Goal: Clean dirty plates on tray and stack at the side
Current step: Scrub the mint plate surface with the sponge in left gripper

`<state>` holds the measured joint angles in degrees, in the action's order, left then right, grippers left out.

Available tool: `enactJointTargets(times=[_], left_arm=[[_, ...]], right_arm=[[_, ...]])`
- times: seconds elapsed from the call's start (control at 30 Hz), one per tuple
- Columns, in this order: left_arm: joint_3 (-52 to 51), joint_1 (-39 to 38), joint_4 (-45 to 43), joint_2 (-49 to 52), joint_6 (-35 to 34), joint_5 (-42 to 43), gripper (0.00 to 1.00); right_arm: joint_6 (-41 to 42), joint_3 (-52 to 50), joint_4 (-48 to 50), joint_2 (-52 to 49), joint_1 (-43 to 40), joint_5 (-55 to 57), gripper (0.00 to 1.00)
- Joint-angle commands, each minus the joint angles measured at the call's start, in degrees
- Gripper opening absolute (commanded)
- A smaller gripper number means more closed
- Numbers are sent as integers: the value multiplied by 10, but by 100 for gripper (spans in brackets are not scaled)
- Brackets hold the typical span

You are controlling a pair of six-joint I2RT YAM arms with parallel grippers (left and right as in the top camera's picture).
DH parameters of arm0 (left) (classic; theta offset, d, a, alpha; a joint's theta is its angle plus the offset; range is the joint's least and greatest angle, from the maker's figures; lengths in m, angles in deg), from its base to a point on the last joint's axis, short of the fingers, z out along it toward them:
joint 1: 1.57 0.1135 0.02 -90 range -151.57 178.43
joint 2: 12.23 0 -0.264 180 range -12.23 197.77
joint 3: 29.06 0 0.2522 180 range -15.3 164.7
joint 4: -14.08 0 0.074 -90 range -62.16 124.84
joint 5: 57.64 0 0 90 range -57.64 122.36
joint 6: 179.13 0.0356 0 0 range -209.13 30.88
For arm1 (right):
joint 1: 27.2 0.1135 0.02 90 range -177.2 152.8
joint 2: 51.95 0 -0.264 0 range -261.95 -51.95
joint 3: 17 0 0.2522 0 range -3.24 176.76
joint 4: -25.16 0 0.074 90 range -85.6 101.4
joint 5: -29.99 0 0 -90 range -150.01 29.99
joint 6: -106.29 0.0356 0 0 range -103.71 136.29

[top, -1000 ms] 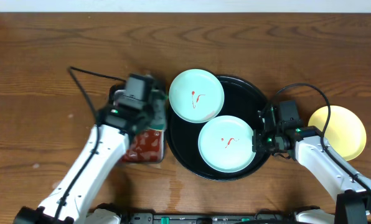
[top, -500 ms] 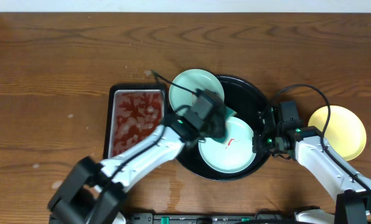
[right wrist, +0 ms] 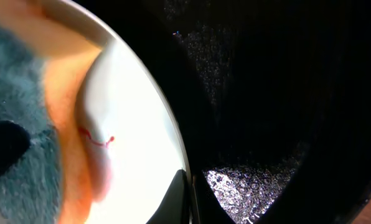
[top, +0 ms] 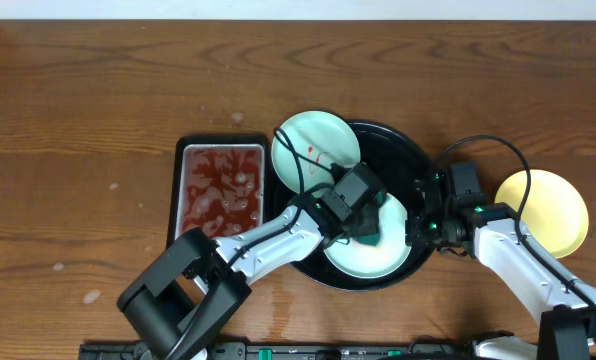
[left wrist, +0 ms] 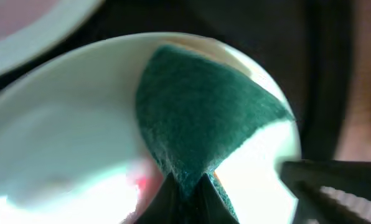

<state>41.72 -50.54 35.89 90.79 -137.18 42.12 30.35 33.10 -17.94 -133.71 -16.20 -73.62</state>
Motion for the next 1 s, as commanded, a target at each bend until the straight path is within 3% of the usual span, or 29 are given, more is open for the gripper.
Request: enactJointTargets(times=[0.0,0.17,0.43,0.67,0.97], left_arm=[[6,1,54,6,0,-90,7],[6,9,113,3,48,-116,8],[6,9,115,-76,116,-115,8],[6,8,27,-96,113,-45,8],[6,-15,-82,-14,29,-17,7]], right_arm=[[7,-2,0,-4,3,3,1],[7,-2,0,-4,3,3,1],[7,-2,0,-4,3,3,1],[7,-2,0,-4,3,3,1],[7,-2,0,-4,3,3,1]])
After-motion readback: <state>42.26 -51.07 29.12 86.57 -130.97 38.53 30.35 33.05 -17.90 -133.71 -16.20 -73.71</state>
